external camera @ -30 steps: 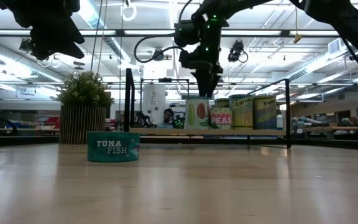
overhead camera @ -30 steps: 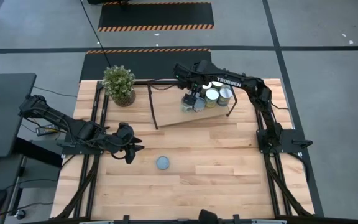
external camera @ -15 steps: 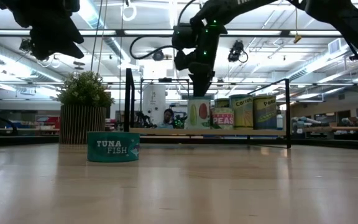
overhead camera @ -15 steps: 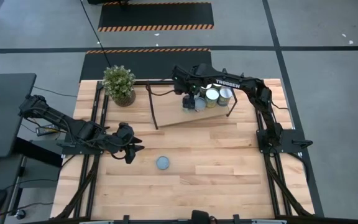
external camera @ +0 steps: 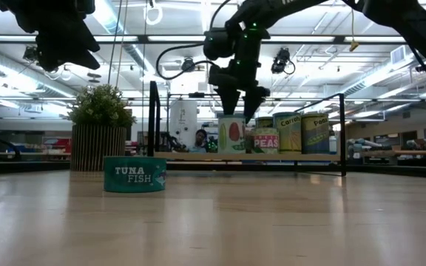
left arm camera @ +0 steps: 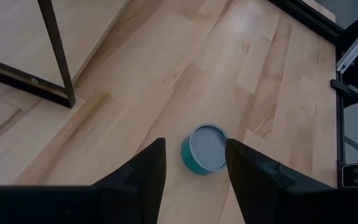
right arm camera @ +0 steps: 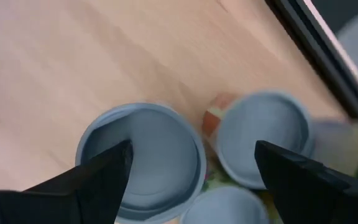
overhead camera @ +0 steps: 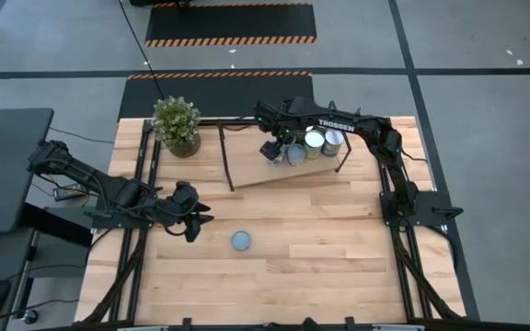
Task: Pick and place cans onto a shelf
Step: Put the mix vegetable can on the shelf
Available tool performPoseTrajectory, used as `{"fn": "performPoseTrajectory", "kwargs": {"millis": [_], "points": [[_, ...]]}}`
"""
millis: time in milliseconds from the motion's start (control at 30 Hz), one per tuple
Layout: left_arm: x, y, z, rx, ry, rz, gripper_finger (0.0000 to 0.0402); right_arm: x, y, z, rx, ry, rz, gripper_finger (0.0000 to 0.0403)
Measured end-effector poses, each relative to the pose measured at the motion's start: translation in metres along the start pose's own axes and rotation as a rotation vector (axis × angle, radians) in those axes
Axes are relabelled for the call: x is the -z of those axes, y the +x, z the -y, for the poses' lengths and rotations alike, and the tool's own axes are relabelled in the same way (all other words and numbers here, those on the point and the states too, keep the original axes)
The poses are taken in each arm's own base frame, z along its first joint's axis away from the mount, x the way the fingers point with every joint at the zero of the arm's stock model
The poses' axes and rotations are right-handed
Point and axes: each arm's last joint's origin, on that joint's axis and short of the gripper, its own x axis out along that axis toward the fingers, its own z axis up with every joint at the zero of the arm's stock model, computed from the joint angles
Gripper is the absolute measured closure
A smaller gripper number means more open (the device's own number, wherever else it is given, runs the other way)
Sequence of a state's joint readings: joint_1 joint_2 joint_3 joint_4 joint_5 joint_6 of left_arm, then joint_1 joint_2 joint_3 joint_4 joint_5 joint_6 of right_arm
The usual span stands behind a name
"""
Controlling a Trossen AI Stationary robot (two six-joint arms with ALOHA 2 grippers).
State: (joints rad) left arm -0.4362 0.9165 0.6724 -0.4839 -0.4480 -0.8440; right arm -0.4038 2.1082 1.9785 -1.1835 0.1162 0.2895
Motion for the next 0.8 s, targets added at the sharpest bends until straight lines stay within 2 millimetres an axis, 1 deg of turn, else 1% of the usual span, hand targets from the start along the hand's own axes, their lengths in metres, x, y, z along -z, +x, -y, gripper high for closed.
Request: {"fn": "performPoseTrajectory", "kwargs": {"millis": [100,167,267,367,467,567,700,800], "points": [[0.000,0.000,0.000,0.000,0.002,0.000,0.0230,0.003,0.000,0.000,0.043,0.168,-0.015,0.0055],[0.000,0.000,0.000,0.000,0.002,0.000,0.0230,0.003,0.000,0.000,0.045,0.248,-0.016,0.0055],[0.000,0.000,0.000,0.001,0.002,-0.001,0.0230,0.002,-0.002,0.001,0.045,0.278,-0.004,0.0055],[0.000,0.000,0.000,0.009,0.002,-0.010,0.0230,0.000,-0.009,0.002,0.051,0.235,-0.007,0.0055],[0.000,0.000,0.000,0.010,0.002,-0.012,0.0230,-0.003,-0.019,0.000,0.043,0.102,0.013,0.0055],[0.000,0.000,0.000,0.010,0.002,-0.012,0.0230,-0.004,-0.023,-0.007,-0.002,-0.144,0.035,0.0055],[0.000,0.000,0.000,0.010,0.002,-0.012,0.0230,-0.001,-0.025,-0.020,-0.090,-0.485,0.043,0.0051],[0.000,0.000,0.000,0.010,-0.006,-0.012,0.0230,0.001,-0.023,-0.028,-0.100,-0.649,0.056,0.0036]]}}
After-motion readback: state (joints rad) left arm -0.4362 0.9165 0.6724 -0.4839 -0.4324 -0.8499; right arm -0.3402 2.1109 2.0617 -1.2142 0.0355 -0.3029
